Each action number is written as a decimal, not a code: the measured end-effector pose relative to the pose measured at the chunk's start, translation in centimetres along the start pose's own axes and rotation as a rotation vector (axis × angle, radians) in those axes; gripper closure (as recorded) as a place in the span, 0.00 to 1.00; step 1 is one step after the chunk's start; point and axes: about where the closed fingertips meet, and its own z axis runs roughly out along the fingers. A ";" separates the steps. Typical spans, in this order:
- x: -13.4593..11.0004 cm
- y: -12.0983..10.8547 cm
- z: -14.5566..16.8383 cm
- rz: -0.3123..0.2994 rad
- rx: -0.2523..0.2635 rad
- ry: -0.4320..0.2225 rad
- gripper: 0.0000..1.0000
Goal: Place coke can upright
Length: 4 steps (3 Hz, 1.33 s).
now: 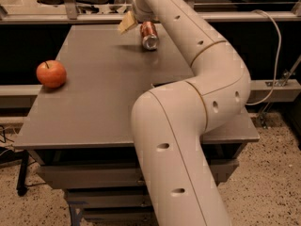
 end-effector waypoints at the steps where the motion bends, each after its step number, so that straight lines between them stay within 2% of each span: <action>1: 1.4 0.0 1.0 -0.018 -0.011 0.053 0.00; 2: 2.5 0.1 1.6 -0.034 -0.028 0.095 0.00; 3: 3.0 0.1 1.8 -0.047 -0.034 0.113 0.17; 4: 2.8 -0.6 1.2 -0.054 -0.031 0.103 0.41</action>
Offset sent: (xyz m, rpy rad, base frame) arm 0.0213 -0.0145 -0.0133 -0.0568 0.1352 0.0528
